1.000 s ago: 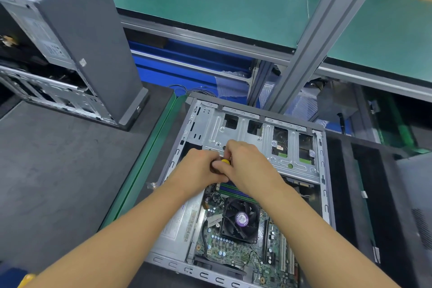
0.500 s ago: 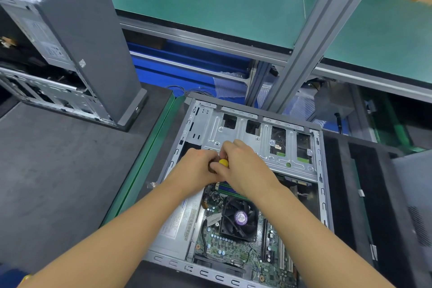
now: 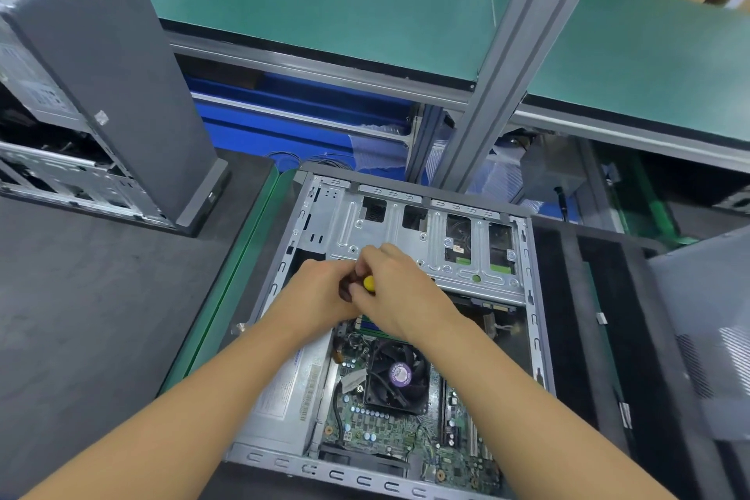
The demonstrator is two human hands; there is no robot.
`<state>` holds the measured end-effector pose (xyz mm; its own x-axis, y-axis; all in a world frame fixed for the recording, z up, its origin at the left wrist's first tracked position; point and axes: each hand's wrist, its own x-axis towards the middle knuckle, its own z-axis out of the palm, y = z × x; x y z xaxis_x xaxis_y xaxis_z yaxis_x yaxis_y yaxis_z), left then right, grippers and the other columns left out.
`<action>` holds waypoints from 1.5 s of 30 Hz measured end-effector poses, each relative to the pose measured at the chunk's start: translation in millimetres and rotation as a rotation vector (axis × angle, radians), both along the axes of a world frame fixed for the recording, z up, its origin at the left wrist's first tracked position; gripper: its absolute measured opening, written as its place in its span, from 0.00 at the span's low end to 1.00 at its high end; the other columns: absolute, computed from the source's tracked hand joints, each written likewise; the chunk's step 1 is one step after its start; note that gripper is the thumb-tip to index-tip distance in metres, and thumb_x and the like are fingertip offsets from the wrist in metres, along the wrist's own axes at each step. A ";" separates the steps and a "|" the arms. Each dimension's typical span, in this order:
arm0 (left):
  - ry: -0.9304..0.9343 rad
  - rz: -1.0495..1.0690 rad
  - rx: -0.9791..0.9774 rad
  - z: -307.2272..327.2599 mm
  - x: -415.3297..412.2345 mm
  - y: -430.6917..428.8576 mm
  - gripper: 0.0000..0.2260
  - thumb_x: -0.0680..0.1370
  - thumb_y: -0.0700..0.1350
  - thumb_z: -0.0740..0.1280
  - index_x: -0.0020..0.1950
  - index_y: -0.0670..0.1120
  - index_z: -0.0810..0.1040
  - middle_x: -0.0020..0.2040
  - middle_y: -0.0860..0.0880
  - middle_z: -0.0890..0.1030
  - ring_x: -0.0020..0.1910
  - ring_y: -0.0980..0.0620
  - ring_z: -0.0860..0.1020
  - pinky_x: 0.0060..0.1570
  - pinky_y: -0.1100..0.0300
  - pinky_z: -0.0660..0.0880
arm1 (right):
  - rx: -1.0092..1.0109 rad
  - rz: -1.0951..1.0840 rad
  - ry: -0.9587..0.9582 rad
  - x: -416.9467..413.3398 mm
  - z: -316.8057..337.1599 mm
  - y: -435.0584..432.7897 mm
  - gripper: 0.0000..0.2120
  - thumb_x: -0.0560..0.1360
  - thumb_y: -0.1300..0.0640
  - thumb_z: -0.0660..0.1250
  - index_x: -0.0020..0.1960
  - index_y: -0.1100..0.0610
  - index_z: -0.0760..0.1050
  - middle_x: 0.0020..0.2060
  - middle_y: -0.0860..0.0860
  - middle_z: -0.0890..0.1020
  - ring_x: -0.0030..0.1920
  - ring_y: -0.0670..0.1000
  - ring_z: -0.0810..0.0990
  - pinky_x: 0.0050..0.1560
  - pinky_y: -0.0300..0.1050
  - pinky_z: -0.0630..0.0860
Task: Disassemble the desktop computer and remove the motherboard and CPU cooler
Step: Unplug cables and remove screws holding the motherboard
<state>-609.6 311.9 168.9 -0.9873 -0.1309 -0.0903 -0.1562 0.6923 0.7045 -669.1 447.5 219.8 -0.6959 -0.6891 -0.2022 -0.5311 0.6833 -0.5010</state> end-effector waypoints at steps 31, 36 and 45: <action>-0.106 -0.021 -0.079 3.5 -4.1 -2.9 0.13 0.68 0.45 0.71 0.28 0.54 0.70 0.24 0.54 0.73 0.26 0.59 0.70 0.27 0.68 0.65 | -0.060 0.007 0.021 8.9 4.3 1.8 0.08 0.78 0.58 0.66 0.57 0.56 0.76 0.51 0.51 0.68 0.49 0.52 0.70 0.51 0.42 0.69; -0.059 -0.054 0.005 0.8 -2.2 -1.8 0.07 0.62 0.52 0.64 0.31 0.50 0.73 0.27 0.56 0.75 0.28 0.59 0.70 0.29 0.66 0.66 | -0.040 -0.081 0.074 12.2 1.2 -1.4 0.09 0.79 0.52 0.66 0.54 0.57 0.72 0.47 0.51 0.69 0.51 0.54 0.74 0.47 0.42 0.67; -0.063 -0.041 0.000 0.0 -1.8 -5.1 0.09 0.68 0.42 0.72 0.33 0.55 0.76 0.30 0.56 0.79 0.32 0.60 0.75 0.30 0.68 0.67 | -0.040 -0.027 0.013 10.7 3.0 -1.0 0.09 0.78 0.63 0.63 0.57 0.58 0.72 0.54 0.53 0.71 0.57 0.56 0.70 0.54 0.45 0.70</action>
<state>-611.4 306.8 168.9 -0.9842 -0.0901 -0.1525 -0.1715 0.6990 0.6943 -658.3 446.5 222.8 -0.7165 -0.6778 -0.1654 -0.5198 0.6767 -0.5213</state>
